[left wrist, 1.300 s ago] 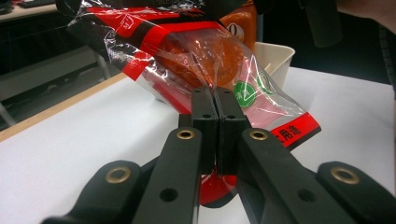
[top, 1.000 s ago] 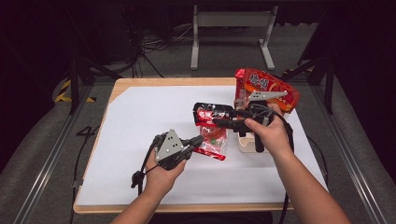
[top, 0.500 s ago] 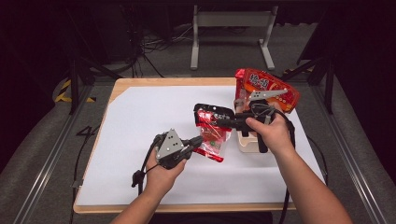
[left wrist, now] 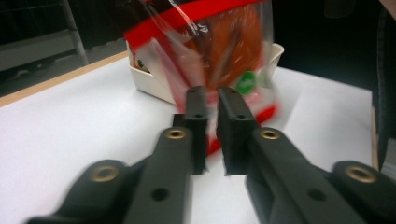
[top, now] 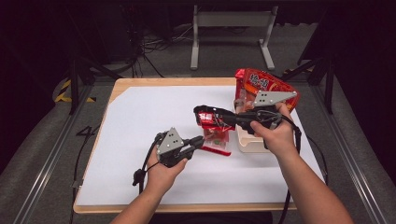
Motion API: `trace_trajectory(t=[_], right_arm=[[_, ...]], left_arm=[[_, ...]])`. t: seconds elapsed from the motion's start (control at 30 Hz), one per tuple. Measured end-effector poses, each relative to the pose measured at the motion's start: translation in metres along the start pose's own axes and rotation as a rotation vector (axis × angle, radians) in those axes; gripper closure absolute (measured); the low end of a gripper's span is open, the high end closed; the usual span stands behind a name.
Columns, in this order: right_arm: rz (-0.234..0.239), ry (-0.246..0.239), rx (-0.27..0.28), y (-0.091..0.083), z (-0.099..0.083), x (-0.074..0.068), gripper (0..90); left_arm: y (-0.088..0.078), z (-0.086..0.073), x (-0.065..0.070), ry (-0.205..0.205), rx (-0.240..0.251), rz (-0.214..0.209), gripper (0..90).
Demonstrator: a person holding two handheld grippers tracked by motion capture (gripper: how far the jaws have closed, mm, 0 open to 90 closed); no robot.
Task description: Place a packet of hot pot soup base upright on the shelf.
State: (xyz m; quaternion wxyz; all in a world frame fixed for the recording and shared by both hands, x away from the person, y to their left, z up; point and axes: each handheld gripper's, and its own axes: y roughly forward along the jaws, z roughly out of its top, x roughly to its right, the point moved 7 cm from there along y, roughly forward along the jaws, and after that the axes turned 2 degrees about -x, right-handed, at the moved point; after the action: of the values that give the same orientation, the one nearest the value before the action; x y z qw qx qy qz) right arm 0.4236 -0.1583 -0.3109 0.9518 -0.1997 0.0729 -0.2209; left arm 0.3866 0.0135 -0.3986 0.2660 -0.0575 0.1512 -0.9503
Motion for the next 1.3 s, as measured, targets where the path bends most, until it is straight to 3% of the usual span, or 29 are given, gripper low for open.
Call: trace_trajectory(t=[0.13, 0.37, 0.7, 1.0, 1.3], right_arm=[[-0.025, -0.065, 0.008, -0.011, 0.004, 0.001, 89.9], [-0.05, -0.11, 0.025, -0.031, 0.005, 0.012, 89.8], [-0.07, -0.128, 0.042, -0.056, 0.002, 0.028, 89.8], [-0.074, -0.143, 0.044, -0.074, -0.003, 0.043, 89.8], [-0.09, -0.155, 0.027, -0.084, -0.009, 0.052, 89.8]], left_arm=[[-0.001, -0.001, -0.003, -0.025, 0.005, 0.002, 76.0], [-0.005, 0.0, -0.009, -0.048, 0.014, 0.017, 72.5], [-0.016, 0.001, -0.021, -0.089, 0.033, 0.057, 60.6], [-0.03, -0.003, -0.032, -0.108, 0.002, 0.114, 45.6], [-0.042, -0.006, -0.041, -0.122, 0.002, 0.166, 39.9]])
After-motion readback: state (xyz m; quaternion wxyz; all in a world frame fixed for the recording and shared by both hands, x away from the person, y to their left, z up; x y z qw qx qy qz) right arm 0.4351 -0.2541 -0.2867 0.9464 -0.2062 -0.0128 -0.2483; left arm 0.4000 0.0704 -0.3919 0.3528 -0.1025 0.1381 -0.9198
